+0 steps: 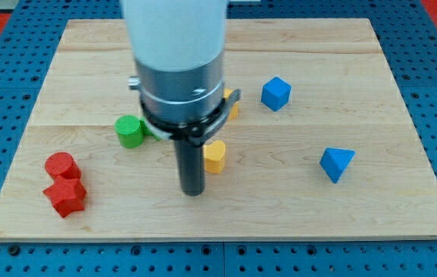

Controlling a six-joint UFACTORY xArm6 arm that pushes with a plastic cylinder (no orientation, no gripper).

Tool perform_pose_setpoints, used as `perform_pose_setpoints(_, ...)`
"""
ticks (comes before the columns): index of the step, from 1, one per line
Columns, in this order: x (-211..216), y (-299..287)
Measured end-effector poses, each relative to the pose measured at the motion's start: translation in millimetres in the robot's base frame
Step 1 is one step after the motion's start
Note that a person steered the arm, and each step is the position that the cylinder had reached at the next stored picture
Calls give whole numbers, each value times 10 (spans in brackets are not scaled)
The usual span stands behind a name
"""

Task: Move the yellow heart closer to yellow hexagon

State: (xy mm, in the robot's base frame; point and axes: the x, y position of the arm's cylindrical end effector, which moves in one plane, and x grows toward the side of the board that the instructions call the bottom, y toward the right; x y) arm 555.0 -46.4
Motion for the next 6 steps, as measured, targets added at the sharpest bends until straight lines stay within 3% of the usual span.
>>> perform_pose_setpoints(3, -172, -2)
perform_pose_setpoints(5, 227, -38)
perform_pose_setpoints(6, 64, 175)
